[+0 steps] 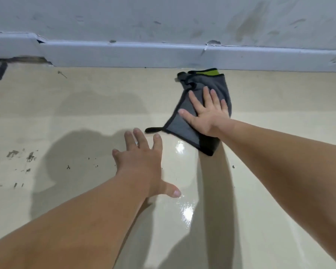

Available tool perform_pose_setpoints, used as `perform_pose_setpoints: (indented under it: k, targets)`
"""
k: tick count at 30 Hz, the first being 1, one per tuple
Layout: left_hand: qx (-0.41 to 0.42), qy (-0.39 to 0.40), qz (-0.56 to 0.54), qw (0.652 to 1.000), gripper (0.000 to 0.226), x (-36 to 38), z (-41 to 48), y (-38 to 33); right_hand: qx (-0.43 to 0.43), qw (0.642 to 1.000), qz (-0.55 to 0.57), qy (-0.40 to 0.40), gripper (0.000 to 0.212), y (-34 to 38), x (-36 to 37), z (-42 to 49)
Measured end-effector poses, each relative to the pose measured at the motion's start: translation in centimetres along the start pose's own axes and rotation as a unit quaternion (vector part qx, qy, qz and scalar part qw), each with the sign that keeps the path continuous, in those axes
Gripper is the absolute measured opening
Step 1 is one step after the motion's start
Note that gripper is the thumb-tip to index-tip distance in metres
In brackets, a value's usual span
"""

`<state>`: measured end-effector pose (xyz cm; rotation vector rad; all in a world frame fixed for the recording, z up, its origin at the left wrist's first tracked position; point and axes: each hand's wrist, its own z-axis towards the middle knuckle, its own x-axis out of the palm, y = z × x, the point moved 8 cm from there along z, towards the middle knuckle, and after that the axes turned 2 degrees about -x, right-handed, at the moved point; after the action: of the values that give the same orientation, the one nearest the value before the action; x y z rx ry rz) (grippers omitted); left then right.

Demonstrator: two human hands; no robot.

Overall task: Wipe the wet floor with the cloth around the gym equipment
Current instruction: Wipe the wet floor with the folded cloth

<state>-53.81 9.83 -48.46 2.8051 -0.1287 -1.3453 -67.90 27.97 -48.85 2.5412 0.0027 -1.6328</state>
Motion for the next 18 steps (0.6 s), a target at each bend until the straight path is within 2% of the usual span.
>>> perform_pose_setpoints:
  k: [3, 6, 9, 11, 13, 14, 16, 18]
  targets:
    - [0.003, -0.002, -0.006, 1.0, 0.161, 0.0, 0.0, -0.1, 0.116, 0.991, 0.024, -0.065, 0.086, -8.2, 0.7, -3.9]
    - [0.006, 0.0, -0.007, 1.0, 0.16, -0.2, -0.2, -0.1, 0.197, 0.971, 0.02, -0.132, 0.088, -12.5, 2.5, -9.6]
    - [0.002, -0.002, -0.005, 1.0, 0.162, -0.6, -0.4, -0.2, 0.235, 0.959, 0.02, -0.158, 0.093, -11.4, 5.4, -14.9]
    - [0.0, -0.004, -0.009, 1.0, 0.164, -0.8, -0.7, -0.3, 0.22, 0.964, 0.016, -0.148, 0.092, -8.4, 7.3, -17.9]
    - [-0.002, -0.001, -0.016, 1.0, 0.164, -0.8, -1.0, -0.3, 0.156, 0.978, -0.015, -0.136, 0.09, -4.8, 9.2, -21.0]
    - [-0.004, -0.004, -0.018, 1.0, 0.164, -0.7, -1.1, -0.3, 0.097, 0.986, -0.034, -0.135, 0.089, -2.9, 10.1, -22.5]
    - [-0.012, -0.016, -0.018, 1.0, 0.163, -0.7, -1.1, 0.3, -0.071, 0.988, -0.072, -0.115, 0.086, 0.0, 11.7, -25.3]
    - [-0.019, -0.025, -0.028, 0.999, 0.162, -0.5, -1.1, 0.4, -0.242, 0.96, -0.115, -0.082, 0.086, -0.3, 12.6, -27.5]
